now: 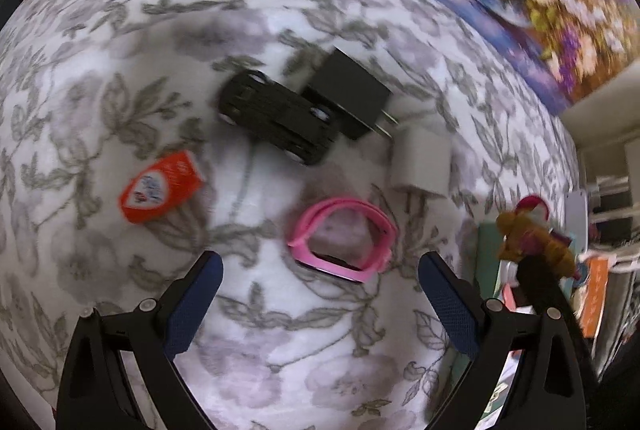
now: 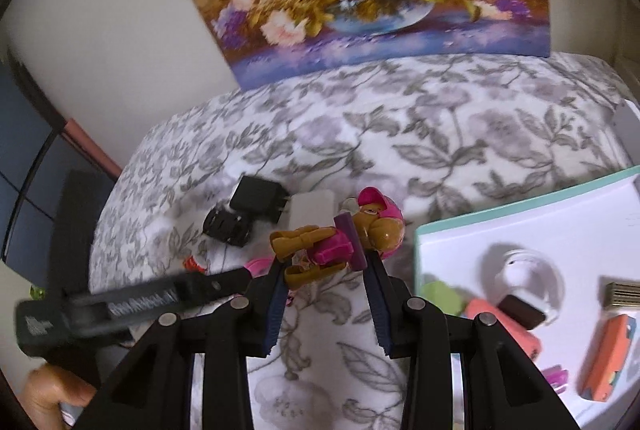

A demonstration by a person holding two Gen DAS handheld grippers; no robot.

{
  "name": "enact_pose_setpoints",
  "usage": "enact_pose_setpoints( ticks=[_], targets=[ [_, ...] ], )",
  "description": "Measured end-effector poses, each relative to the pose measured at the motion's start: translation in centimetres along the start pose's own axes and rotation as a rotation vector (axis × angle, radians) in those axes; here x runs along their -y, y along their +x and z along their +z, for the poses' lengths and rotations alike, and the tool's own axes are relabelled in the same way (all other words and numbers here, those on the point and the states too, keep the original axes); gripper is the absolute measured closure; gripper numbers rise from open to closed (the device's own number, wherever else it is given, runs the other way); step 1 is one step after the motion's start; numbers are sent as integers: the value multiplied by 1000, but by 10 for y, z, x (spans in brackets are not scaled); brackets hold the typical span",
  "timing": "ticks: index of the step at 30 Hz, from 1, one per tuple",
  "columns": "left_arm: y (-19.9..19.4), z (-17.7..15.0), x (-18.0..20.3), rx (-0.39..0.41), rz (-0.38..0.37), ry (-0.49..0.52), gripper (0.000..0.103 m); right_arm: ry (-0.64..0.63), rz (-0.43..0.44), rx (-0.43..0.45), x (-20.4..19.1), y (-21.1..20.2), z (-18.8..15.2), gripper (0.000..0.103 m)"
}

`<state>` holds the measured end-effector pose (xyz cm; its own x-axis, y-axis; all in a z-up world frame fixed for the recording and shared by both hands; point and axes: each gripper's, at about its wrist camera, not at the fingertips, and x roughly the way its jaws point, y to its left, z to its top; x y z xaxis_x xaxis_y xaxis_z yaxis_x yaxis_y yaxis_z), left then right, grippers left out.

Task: Organize rigid objects
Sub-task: 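Grasp the pink watch band with the left gripper while the right holds the figure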

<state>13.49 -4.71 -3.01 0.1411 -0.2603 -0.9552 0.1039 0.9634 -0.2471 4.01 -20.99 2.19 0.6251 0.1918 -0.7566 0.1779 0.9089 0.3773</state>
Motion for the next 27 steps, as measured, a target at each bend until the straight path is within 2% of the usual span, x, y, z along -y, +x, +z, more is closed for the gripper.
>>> enact_pose_setpoints(
  ticks=[3, 6, 9, 11, 14, 18, 27],
  targets=[
    [9, -4, 12, -13, 31, 42, 5, 6, -12, 4, 6, -3, 1, 63],
    [16, -8, 20, -22, 60, 70, 12, 13, -21, 1, 10, -4, 0, 63],
    [23, -11, 23, -26, 82, 91, 26, 19, -22, 2, 15, -5, 1, 63],
    [21, -13, 26, -5, 123, 113, 41, 22, -20, 5, 16, -7, 1, 63],
    [17, -14, 28, 14, 101, 113, 42, 30, -16, 13, 20, -10, 2, 63],
    [7, -15, 34, 45, 113, 129, 42, 47, -12, 24, 26, -14, 4, 63],
    [-46, -23, 82, 170, 31, 203, 42, 105, -57, 99, 54, -45, 14, 63]
  ],
)
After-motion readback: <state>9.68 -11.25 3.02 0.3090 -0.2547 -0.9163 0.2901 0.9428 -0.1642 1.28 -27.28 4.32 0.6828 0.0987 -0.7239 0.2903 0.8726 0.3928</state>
